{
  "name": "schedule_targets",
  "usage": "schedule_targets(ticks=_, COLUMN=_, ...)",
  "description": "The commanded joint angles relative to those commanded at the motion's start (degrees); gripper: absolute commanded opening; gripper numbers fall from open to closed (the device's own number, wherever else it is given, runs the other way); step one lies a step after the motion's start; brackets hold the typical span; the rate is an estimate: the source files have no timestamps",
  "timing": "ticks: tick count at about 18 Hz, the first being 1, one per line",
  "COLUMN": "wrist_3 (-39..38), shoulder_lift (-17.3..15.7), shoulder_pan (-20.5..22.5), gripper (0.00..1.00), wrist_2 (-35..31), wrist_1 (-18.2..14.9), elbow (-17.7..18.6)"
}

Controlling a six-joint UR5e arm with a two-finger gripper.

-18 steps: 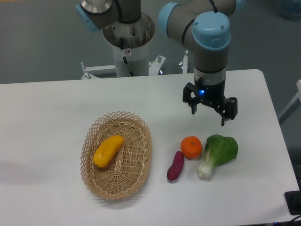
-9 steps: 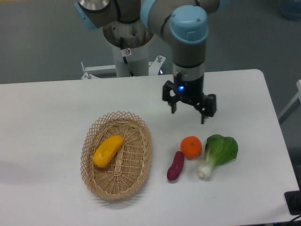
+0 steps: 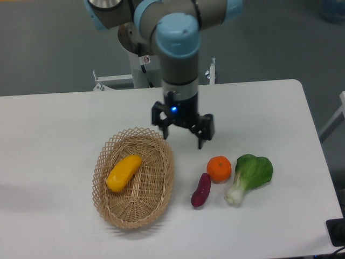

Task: Pick up the mango from the basket
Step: 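Move the open gripper over the wicker basket above the yellow mango, then lower the gripper into the basket and close it on the mango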

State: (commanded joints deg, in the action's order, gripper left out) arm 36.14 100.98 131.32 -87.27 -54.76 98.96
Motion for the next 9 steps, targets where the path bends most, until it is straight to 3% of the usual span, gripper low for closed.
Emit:
schedule_targets(ticks=4, wrist_3=0.0, shoulder_lift=3.5, shoulder_pan=-3.0, gripper=1.0, wrist_2=-0.5, wrist_1=1.5, elbow=0.4)
schedule_targets(ticks=9, wrist_3=7.8, shoulder_lift=6.7, shoulder_pan=-5.8, gripper=1.0, wrist_2=-0.8, wrist_1=1.8, elbow=1.8)
